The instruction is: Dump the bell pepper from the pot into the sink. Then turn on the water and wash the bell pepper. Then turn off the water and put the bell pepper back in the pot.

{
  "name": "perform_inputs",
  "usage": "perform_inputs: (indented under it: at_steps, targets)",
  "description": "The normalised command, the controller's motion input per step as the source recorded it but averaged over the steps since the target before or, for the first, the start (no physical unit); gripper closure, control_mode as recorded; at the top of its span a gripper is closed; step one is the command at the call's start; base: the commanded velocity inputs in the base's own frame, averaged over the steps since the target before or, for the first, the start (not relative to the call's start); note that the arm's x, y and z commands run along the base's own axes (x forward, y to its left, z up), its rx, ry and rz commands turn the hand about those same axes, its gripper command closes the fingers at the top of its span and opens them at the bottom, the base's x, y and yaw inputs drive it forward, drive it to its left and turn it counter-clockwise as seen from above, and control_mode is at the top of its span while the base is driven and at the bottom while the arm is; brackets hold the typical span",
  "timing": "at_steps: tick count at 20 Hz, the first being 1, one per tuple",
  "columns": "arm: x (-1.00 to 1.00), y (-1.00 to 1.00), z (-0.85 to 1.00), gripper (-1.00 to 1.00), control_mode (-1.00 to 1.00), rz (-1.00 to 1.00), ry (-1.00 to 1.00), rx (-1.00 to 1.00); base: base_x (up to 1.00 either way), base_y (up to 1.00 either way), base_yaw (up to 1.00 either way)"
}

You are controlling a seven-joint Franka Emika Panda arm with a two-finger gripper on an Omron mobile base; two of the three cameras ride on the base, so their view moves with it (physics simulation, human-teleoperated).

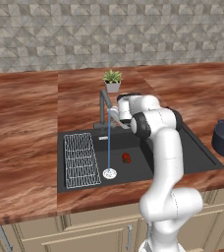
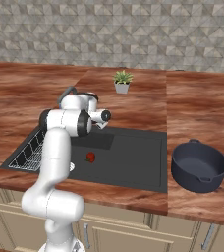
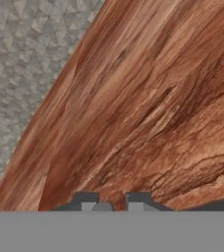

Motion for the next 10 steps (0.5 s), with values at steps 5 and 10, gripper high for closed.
perform_inputs:
  at_steps: [5,10]
  targets:
    - [0.22,0.20,0.18,1.00,-1.00,0.00,0.00,0.05,0.00,0.00,0.00]
    - [0.18,0.14,0.41,1.00,-1.00,0.00,0.00,0.05,0.00,0.00,0.00]
